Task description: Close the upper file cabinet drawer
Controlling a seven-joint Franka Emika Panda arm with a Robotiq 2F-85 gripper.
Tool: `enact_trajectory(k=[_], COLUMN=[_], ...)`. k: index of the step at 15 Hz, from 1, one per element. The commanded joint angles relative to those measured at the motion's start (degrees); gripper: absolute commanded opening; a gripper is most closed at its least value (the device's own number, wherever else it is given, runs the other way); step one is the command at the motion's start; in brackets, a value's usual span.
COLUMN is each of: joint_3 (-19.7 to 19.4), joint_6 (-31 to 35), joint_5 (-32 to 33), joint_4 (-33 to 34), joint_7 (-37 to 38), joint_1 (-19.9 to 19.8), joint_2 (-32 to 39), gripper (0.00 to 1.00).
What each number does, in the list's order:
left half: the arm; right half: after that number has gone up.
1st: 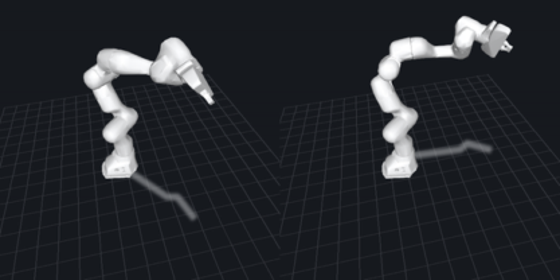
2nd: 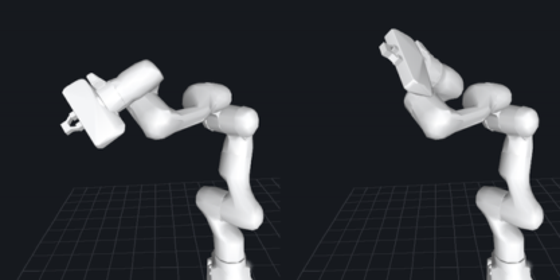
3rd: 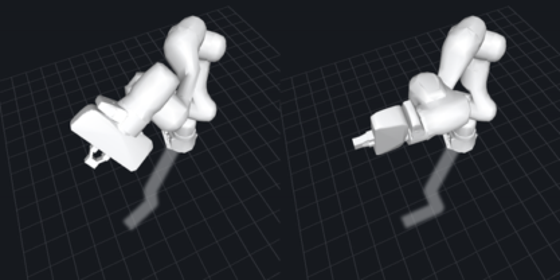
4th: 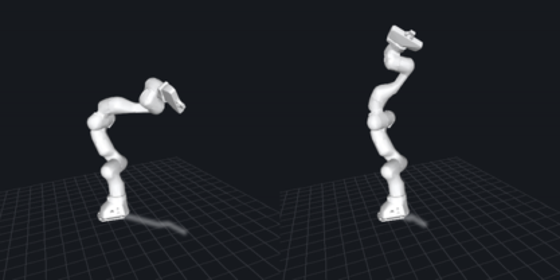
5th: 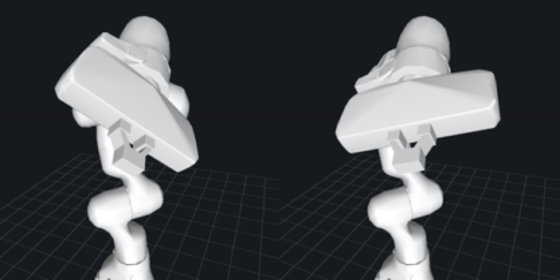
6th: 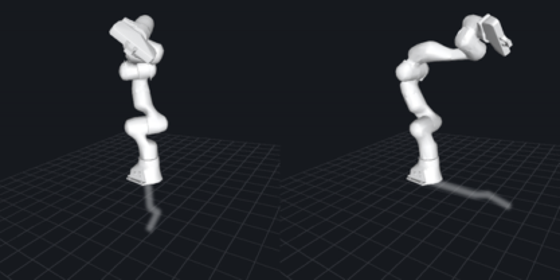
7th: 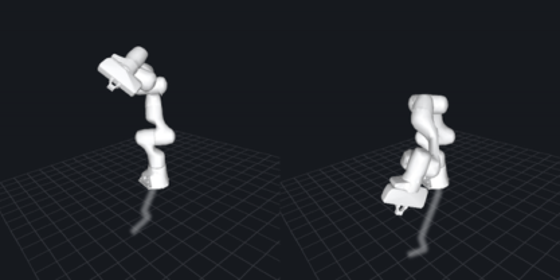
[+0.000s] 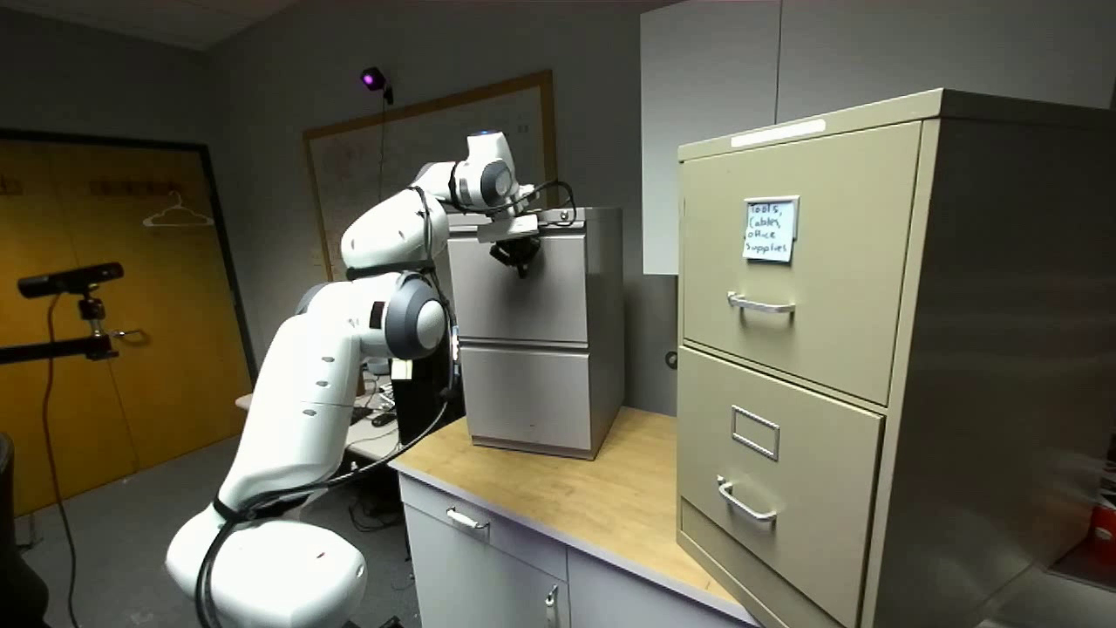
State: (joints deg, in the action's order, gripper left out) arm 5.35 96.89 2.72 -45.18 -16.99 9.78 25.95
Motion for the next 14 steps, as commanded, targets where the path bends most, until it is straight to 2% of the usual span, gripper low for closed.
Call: enact_trajectory(k=[1, 14], joint_3=[-0.14, -0.15], joint_6=[2.00, 1.56], joint_5=[0.60, 0.60], joint_4=[4.71, 5.46], joint_7=[0.00, 0.00], joint_1=[0.47, 0.51], joint_2=[3.61, 4.01], gripper=[0.00, 0.00])
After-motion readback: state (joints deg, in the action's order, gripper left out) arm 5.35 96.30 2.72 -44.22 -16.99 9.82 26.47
